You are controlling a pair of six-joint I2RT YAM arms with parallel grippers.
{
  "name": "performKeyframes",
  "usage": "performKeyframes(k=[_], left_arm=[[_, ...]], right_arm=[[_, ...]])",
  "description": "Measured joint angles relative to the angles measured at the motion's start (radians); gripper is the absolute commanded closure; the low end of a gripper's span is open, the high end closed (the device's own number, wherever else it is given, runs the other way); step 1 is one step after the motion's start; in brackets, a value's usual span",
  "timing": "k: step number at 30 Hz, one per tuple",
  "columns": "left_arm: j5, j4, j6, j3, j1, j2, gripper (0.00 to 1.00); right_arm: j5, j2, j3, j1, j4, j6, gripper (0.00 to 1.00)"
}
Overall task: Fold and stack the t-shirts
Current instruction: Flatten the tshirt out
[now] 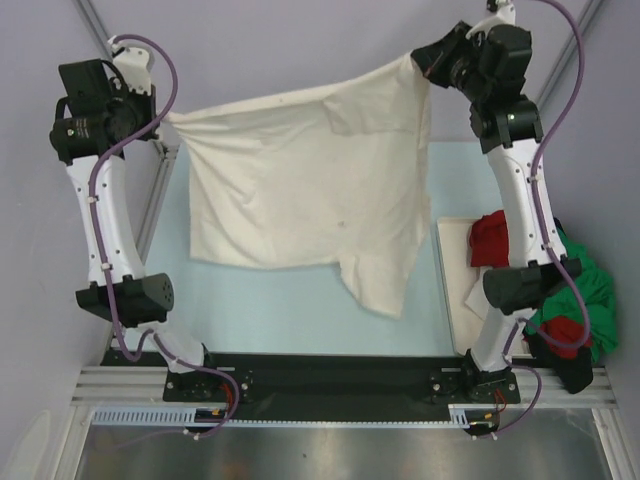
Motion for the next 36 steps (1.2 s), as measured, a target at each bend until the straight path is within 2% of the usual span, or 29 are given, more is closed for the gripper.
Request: performKeyframes(k=[3,4,8,10,12,16,19,21,24,25,28,31,36], left_arm=[[-0.017,0.021,0.000,0.095,-0.001,0.037,1.00],[-0.021,0.026,0.002,0.112,-0.002,0.037,1.00],[-0.025,0.077,0.004,0.109,0.005,-0.002,1.00],[-0.012,0.112,0.007,0.030,0.008,-0.051,1.00],[0.010,0.163,0.014,-0.112,0.010,-0.117,1.00],[0.054,0.240,0.053,-0.490,0.017,-0.248,1.00],[0.067,0.306,0.097,-0.800,0.019,-0.296,0.97],[0.068,0.316,0.121,-0.965,0.020,-0.302,0.96],[0.068,0.321,0.158,-1.151,0.021,-0.286,0.86],[0.066,0.323,0.169,-1.194,0.021,-0.280,0.74],[0.060,0.339,0.192,-1.263,0.029,-0.249,0.56],[0.043,0.371,0.192,-1.272,0.059,-0.211,0.43],[-0.036,0.436,0.164,-1.271,0.113,-0.201,0.42]], right_arm=[[-0.037,0.128,0.229,-0.037,-0.004,0.029,1.00],[-0.052,0.140,0.261,-0.046,0.003,0.044,1.00],[-0.105,0.106,0.239,-0.093,0.056,0.097,1.00],[-0.126,0.040,0.121,-0.105,0.088,0.106,1.00],[-0.145,-0.037,-0.036,-0.108,0.124,0.108,1.00],[-0.152,-0.225,-0.484,-0.100,0.185,0.109,1.00],[-0.137,-0.341,-0.846,-0.083,0.230,0.121,1.00],[-0.124,-0.386,-1.031,-0.063,0.229,0.131,1.00],[-0.110,-0.410,-1.263,-0.010,0.260,0.149,1.00],[-0.108,-0.409,-1.324,0.008,0.267,0.152,1.00],[-0.111,-0.382,-1.422,0.047,0.276,0.159,1.00],[-0.108,-0.344,-1.436,0.048,0.304,0.158,1.00],[-0.078,-0.325,-1.424,0.031,0.333,0.146,1.00]])
